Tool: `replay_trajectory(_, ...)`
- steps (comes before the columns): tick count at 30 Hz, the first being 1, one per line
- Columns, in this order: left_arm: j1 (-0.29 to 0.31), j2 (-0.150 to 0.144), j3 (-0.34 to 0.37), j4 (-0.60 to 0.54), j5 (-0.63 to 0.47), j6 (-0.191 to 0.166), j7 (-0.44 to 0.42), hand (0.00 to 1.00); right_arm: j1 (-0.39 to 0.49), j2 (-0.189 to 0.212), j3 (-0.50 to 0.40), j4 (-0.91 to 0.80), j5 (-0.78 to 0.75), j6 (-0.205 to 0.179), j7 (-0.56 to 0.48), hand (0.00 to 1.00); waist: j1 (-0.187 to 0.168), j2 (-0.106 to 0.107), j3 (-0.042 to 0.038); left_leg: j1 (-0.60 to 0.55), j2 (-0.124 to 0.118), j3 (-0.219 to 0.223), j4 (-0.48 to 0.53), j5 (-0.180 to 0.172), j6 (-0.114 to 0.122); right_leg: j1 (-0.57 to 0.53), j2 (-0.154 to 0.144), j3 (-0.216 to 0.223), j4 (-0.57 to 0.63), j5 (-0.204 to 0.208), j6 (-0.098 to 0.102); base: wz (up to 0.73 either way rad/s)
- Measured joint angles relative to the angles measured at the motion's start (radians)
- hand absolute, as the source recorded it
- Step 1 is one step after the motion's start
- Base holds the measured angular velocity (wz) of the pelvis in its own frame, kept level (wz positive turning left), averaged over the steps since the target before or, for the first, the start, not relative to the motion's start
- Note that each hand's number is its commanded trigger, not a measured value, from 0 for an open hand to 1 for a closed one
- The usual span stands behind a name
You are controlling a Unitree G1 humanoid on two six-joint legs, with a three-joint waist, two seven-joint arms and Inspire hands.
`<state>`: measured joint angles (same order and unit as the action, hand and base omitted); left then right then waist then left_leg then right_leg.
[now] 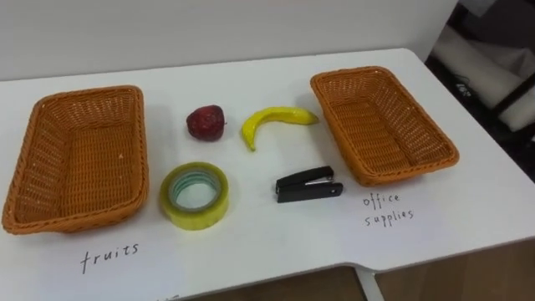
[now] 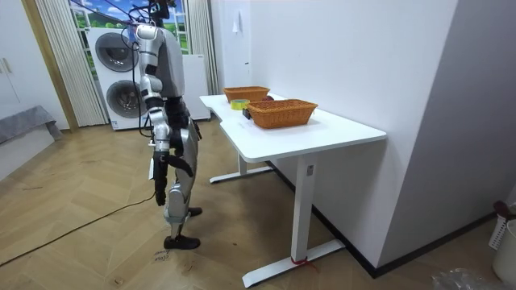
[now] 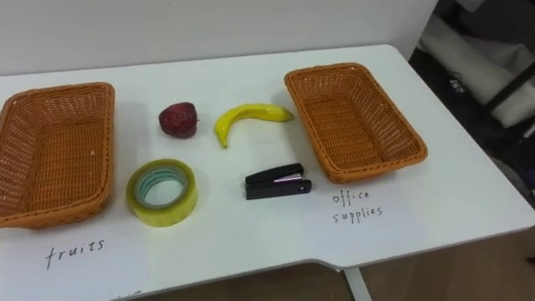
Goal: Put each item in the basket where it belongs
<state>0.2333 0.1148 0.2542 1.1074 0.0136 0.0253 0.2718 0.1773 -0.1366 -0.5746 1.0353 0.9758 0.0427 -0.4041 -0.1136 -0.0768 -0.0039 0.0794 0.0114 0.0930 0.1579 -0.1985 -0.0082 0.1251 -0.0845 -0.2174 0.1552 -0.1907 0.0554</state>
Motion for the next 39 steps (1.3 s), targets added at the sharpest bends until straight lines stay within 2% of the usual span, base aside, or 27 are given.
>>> replay_trajectory(6,0.016,0.011,0.001,-0.011,0.000,0.001,-0.001,0.00,-0.024,-0.022,-0.044,-0.131,-0.049,-0.052,-0.181,0.00,-0.018,-0.007,-0.0022,0.000,0.000,0.003,-0.008,0.001,0.001,-0.006,0.000,0.002,0.000,0.000,0.000,-0.01)
replay_trajectory(11,0.036,0.014,-0.006,-0.071,0.002,0.002,-0.003,0.00,-0.016,-0.030,-0.035,-0.386,-0.125,-0.078,-0.346,0.00,-0.015,-0.010,-0.0009,-0.018,0.001,0.017,-0.008,0.002,0.003,-0.038,0.000,0.019,0.017,0.000,0.001,-0.08)
replay_trajectory(13,0.037,0.020,-0.025,-0.097,0.006,0.002,0.000,0.00,-0.019,-0.034,-0.021,-0.520,-0.203,-0.098,-0.417,0.00,-0.012,-0.016,0.0046,-0.020,0.000,0.018,-0.008,0.002,0.003,-0.041,0.000,0.023,0.017,0.000,0.001,-0.04)
replay_trajectory(15,0.036,0.021,-0.028,-0.106,0.026,0.001,0.001,0.00,-0.023,-0.049,0.009,-0.575,-0.294,-0.112,-0.454,0.00,-0.012,-0.015,0.0079,-0.020,0.000,0.017,-0.009,0.002,0.003,-0.041,0.000,0.023,0.015,0.000,0.001,0.00)
replay_trajectory(19,0.033,0.020,-0.053,-0.108,0.048,-0.002,0.001,0.00,-0.029,-0.059,0.021,-0.705,-0.421,-0.119,-0.507,0.00,0.005,-0.017,0.0073,-0.022,0.001,0.021,-0.010,0.002,0.003,-0.046,0.001,0.025,0.017,0.000,0.001,-0.03)
replay_trajectory(21,0.030,0.021,-0.053,-0.110,0.049,-0.002,0.001,0.00,-0.029,-0.062,0.023,-0.785,-0.444,-0.121,-0.517,0.00,0.007,-0.013,0.0068,-0.035,0.001,0.020,-0.009,0.002,0.003,-0.059,0.001,0.023,0.018,0.000,0.001,0.00)
replay_trajectory(23,0.030,0.021,-0.052,-0.107,0.048,-0.003,0.001,0.00,-0.027,-0.066,0.023,-0.859,-0.470,-0.122,-0.522,0.00,0.008,-0.010,0.0097,-0.037,0.001,0.020,-0.009,0.002,0.003,-0.061,0.001,0.023,0.018,0.000,0.001,0.00)
replay_trajectory(26,0.034,0.020,-0.052,-0.109,0.047,-0.003,0.001,0.00,-0.034,-0.069,0.023,-0.957,-0.574,-0.131,-0.535,0.00,0.011,-0.008,0.0083,-0.037,0.001,0.019,-0.011,0.002,0.003,-0.061,0.001,0.021,0.017,0.000,0.001,0.00)
replay_trajectory(30,0.034,0.019,-0.051,-0.102,0.070,-0.005,-0.001,0.00,-0.051,-0.101,0.023,-1.076,-0.683,-0.132,-0.538,0.00,0.023,-0.012,0.0054,-0.036,0.001,0.022,-0.012,0.003,0.004,-0.067,0.000,0.021,0.019,0.000,0.001,-0.03)
replay_trajectory(34,0.033,0.021,-0.055,-0.098,0.069,-0.007,-0.001,0.00,-0.094,-0.138,0.025,-1.143,-0.752,-0.134,-0.535,0.00,0.035,-0.030,0.0036,-0.034,0.001,0.021,-0.010,0.004,0.004,-0.065,0.000,0.023,0.018,0.000,0.001,0.00)
replay_trajectory(39,0.035,0.020,-0.060,-0.055,0.069,-0.008,-0.001,0.00,-0.113,-0.148,0.053,-1.287,-0.828,-0.133,-0.508,0.00,0.042,-0.047,0.0065,-0.034,0.001,0.017,-0.007,0.004,0.004,-0.057,0.000,0.021,0.018,0.000,0.001,0.02)
